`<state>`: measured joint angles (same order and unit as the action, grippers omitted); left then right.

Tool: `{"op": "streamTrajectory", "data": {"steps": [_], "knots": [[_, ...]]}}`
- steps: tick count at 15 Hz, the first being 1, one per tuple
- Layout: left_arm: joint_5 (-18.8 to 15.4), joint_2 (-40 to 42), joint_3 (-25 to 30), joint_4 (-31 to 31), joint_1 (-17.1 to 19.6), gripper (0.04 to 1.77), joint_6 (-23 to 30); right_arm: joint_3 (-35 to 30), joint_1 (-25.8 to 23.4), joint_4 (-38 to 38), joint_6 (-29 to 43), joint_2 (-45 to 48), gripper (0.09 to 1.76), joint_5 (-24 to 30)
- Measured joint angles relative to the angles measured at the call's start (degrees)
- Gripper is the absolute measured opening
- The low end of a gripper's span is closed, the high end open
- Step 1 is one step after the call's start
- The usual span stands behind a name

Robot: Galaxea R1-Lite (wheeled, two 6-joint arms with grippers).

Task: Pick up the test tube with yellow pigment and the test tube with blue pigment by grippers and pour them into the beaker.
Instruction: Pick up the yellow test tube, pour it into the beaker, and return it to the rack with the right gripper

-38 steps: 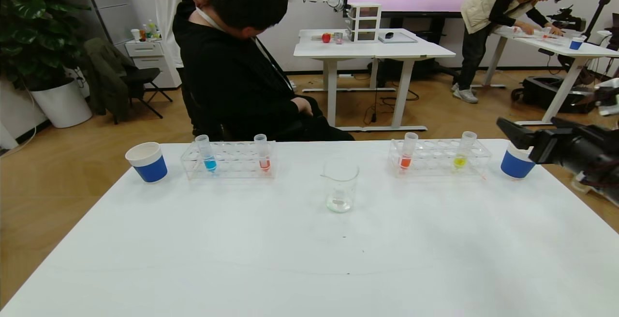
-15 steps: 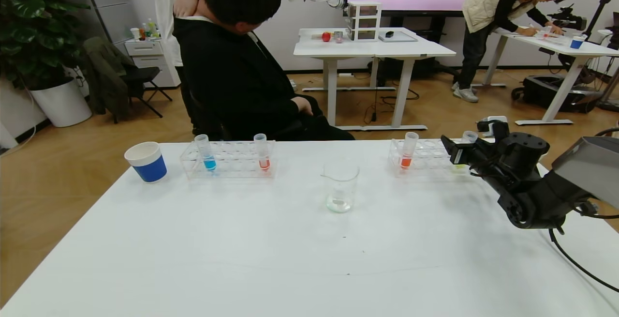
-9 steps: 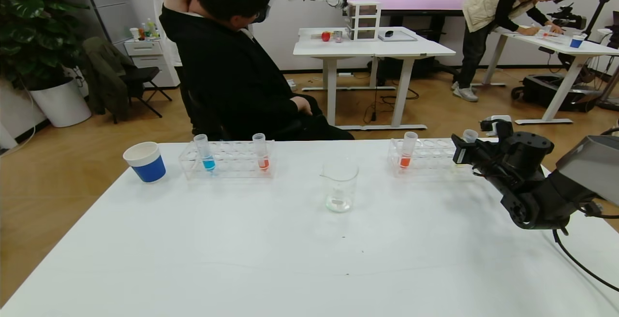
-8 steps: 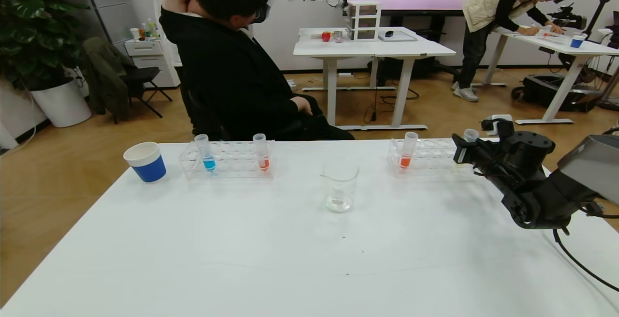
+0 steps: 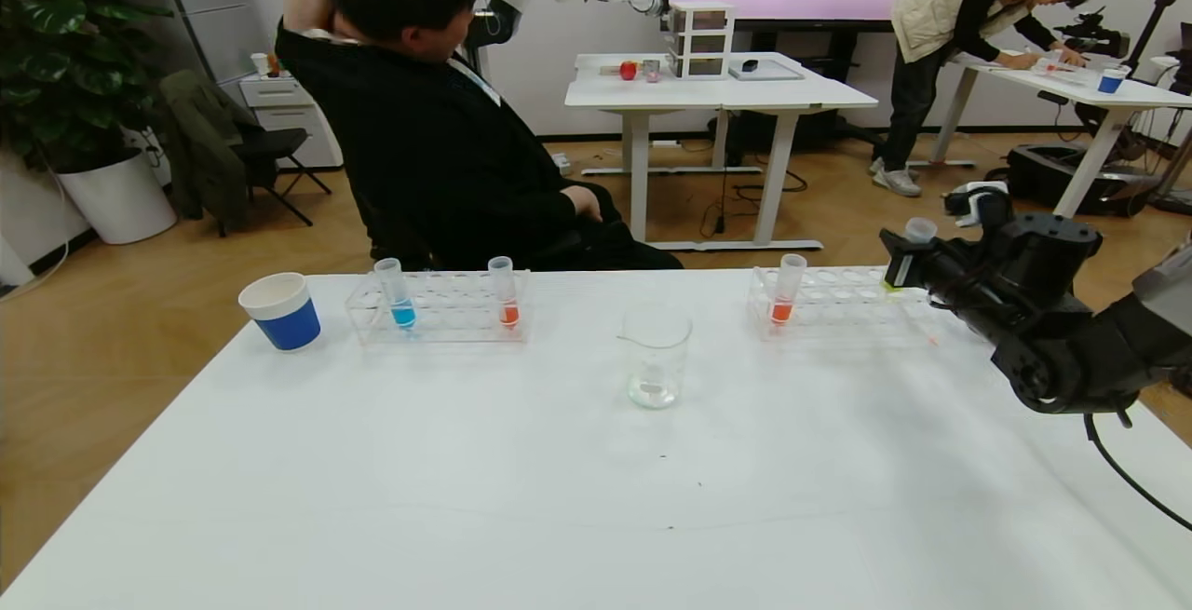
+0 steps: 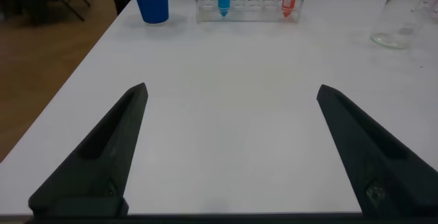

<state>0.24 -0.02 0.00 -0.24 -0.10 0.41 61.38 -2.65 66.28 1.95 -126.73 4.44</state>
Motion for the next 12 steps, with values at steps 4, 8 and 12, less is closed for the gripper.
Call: {"op": "streamTrajectory", "data": {"steps": [4, 8, 12], "knots": [[0.0, 0.0, 0.0, 0.0, 0.0, 1.72, 0.0, 0.6, 0.0, -4.2, 0.0, 3.4, 0.53, 0.3], [0.0, 0.0, 0.0, 0.0, 0.0, 1.72, 0.0, 4.6, 1.4, -10.3, -3.4, 5.1, 0.53, 3.2], [0.0, 0.0, 0.0, 0.0, 0.0, 1.72, 0.0, 14.5, 5.3, -19.7, -8.3, 5.8, 0.53, 6.4]]}}
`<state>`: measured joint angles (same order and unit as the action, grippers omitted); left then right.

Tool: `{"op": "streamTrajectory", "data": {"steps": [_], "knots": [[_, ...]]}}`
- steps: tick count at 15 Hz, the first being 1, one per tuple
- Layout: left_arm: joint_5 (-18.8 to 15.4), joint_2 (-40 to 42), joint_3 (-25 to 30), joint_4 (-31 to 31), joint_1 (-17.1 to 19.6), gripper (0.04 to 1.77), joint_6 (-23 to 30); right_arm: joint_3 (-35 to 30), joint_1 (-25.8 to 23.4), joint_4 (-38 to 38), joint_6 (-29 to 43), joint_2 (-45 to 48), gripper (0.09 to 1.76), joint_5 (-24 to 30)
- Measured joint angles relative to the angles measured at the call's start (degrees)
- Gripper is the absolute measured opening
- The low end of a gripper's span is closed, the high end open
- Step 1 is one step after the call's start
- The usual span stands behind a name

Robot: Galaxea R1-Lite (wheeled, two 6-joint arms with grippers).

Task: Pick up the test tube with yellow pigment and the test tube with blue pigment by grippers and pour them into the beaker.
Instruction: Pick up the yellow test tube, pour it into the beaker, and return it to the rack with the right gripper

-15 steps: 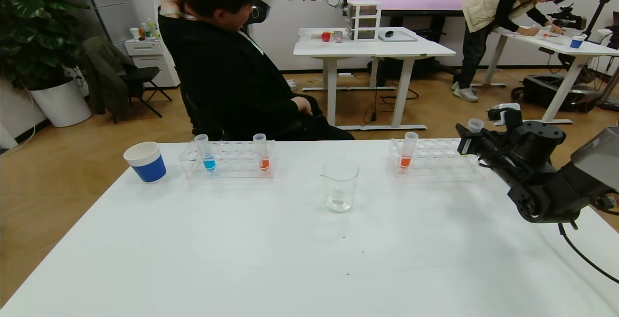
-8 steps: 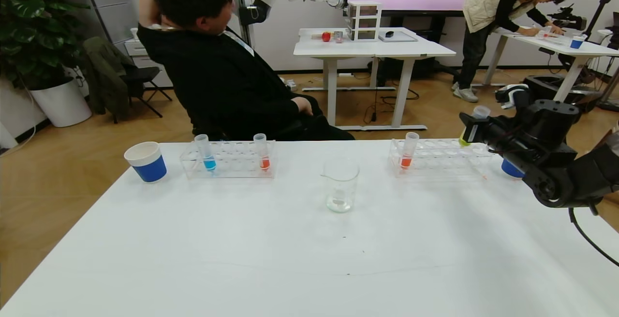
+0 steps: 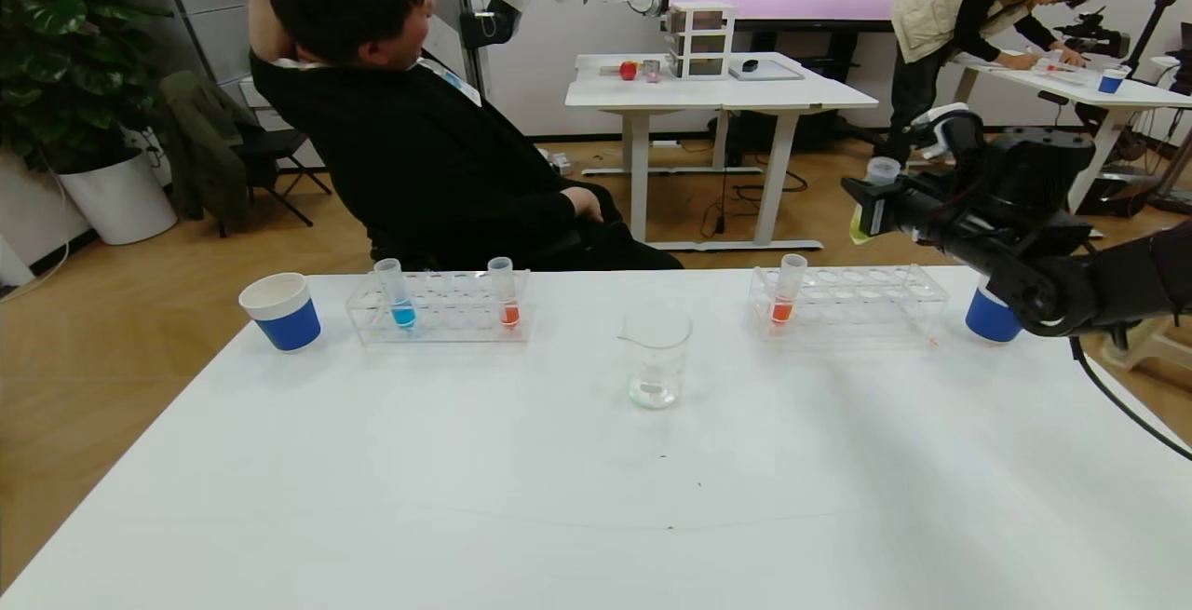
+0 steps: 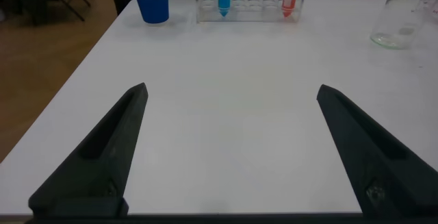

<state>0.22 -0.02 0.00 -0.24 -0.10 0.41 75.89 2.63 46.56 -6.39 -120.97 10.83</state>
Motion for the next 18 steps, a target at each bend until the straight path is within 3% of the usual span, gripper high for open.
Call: {"op": "streamTrajectory", "data": {"steps": [3, 5, 11, 14, 18], "knots": [[0.0, 0.0, 0.0, 0.0, 0.0, 1.72, 0.0, 4.2, 5.6, -1.8, -0.7, -0.1, 0.53, 4.4], [0.0, 0.0, 0.0, 0.0, 0.0, 1.72, 0.0, 4.0, 9.6, -1.1, -5.0, -0.2, 0.53, 7.1], [0.0, 0.0, 0.0, 0.0, 0.0, 1.72, 0.0, -8.2, 16.8, 15.8, -18.1, -1.3, 0.53, 18.9], [0.0, 0.0, 0.0, 0.0, 0.0, 1.72, 0.0, -10.0, 17.7, 17.4, -24.0, -1.8, 0.53, 19.5], [0.0, 0.0, 0.0, 0.0, 0.0, 1.72, 0.0, -5.8, 18.2, 18.1, -32.3, -4.1, 0.53, 20.0]]}}
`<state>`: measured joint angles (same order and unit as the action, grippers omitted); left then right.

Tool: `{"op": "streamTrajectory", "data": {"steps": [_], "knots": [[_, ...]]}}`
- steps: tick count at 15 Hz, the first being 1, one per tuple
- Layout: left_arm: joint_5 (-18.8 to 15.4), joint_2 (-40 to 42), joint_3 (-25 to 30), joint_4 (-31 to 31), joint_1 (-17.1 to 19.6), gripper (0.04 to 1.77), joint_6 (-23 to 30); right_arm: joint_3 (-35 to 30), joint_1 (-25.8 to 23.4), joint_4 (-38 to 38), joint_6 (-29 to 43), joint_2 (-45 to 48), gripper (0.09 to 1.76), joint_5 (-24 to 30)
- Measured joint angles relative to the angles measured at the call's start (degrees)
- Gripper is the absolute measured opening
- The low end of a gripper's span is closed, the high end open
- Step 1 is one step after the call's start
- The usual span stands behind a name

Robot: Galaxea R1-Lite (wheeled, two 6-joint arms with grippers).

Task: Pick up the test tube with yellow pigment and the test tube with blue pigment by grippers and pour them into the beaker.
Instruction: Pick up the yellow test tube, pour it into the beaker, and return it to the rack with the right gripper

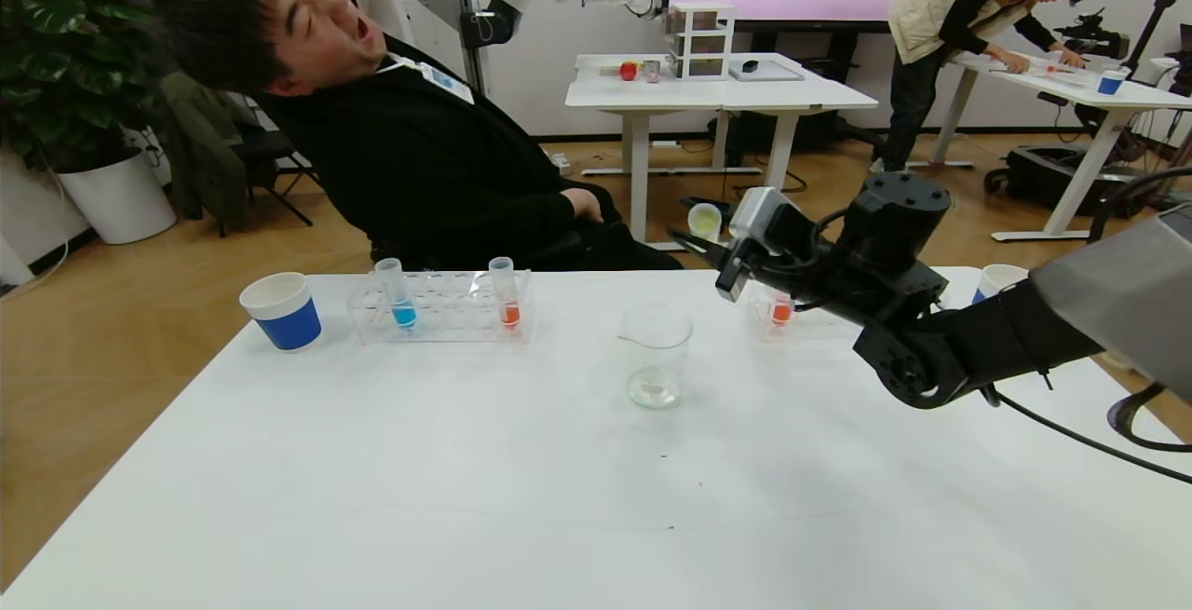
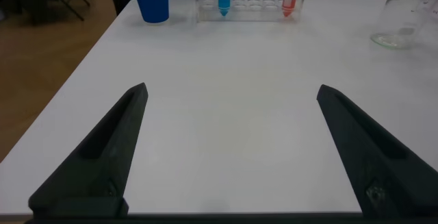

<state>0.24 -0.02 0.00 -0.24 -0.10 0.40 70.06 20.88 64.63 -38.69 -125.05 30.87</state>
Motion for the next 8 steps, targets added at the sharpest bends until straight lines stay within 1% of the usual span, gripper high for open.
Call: {"op": "streamTrajectory", "data": {"steps": [5, 8], "knots": [[0.0, 0.0, 0.0, 0.0, 0.0, 1.72, 0.0, 6.3, -0.2, -0.1, -11.1, -4.1, 0.53, 5.3], [0.0, 0.0, 0.0, 0.0, 0.0, 1.72, 0.0, 12.2, -1.5, -0.6, -20.4, -7.0, 0.53, 11.0]]}}
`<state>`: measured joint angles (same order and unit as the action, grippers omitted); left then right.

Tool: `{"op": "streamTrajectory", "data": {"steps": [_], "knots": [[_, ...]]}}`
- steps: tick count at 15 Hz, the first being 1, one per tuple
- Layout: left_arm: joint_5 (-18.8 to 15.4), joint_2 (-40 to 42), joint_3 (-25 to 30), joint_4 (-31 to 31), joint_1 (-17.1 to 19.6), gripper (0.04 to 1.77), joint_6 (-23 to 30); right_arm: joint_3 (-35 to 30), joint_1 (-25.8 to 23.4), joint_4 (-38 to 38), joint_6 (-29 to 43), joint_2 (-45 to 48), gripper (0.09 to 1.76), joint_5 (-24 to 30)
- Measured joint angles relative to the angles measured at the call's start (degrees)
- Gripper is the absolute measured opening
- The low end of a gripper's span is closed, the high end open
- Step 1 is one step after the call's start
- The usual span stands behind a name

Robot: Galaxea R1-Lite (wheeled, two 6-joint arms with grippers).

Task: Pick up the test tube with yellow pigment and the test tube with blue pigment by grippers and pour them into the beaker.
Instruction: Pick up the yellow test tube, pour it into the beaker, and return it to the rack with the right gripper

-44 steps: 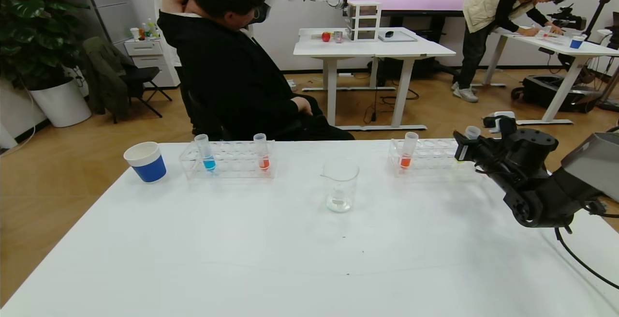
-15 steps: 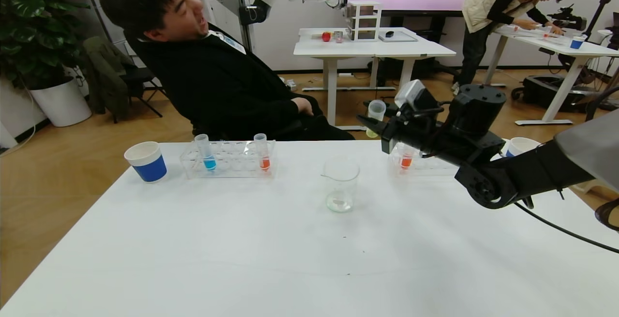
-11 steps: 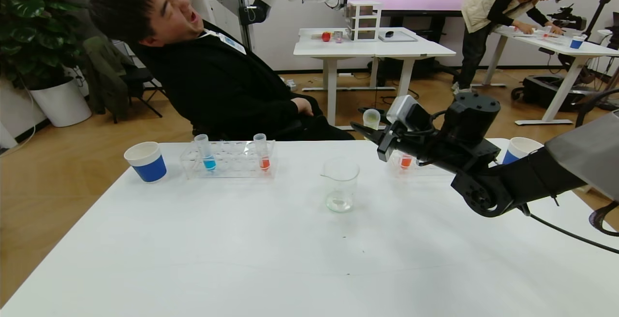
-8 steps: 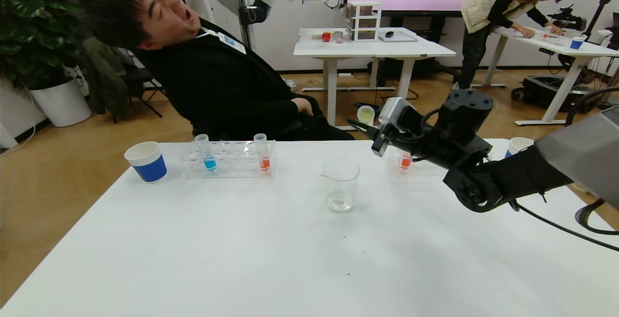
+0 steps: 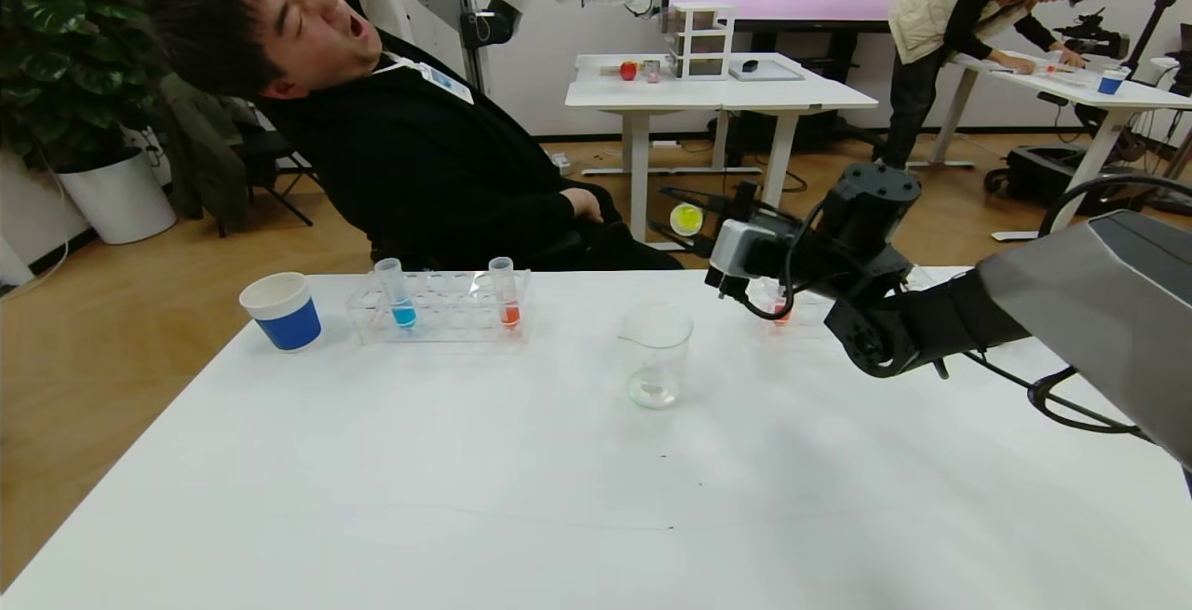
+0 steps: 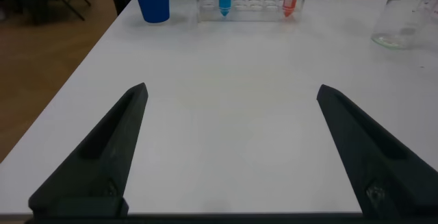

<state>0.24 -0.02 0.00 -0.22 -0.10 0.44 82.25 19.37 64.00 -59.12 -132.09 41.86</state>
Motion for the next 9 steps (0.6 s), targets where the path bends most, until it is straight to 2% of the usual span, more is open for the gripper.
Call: {"op": "streamTrajectory", "data": {"steps": [9], "knots": [[0.0, 0.0, 0.0, 0.0, 0.0, 1.72, 0.0, 2.1, -0.4, 0.0, -12.9, -3.8, 0.53, 2.8]]}}
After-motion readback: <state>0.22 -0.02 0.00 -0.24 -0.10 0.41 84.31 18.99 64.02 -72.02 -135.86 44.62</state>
